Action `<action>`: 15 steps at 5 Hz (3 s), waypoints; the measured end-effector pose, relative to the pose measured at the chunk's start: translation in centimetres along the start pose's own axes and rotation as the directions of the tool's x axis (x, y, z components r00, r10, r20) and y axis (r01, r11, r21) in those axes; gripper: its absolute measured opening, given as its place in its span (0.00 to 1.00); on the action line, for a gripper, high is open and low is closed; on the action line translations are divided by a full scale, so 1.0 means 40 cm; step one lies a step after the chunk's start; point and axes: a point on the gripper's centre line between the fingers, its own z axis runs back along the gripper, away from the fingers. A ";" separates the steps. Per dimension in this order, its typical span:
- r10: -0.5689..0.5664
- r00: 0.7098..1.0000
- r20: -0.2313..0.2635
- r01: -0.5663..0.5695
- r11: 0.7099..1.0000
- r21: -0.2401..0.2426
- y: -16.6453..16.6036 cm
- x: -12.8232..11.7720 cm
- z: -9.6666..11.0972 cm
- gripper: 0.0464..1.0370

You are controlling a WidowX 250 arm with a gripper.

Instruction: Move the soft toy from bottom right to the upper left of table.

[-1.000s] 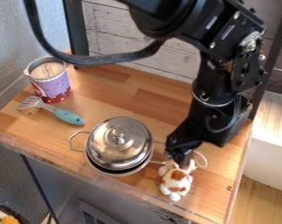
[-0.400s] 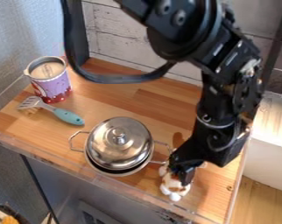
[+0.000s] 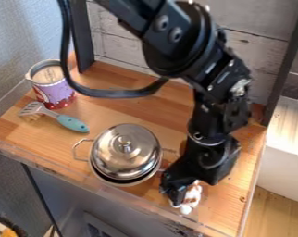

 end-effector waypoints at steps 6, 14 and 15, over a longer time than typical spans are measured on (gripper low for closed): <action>-0.018 1.000 -0.007 0.018 1.000 -0.002 0.021 0.003 -0.001 0.49; 0.358 0.933 -0.045 -0.343 0.918 0.200 0.068 -0.399 0.169 0.33; 0.395 0.917 -0.056 -0.380 0.908 0.174 0.062 -0.458 0.135 0.33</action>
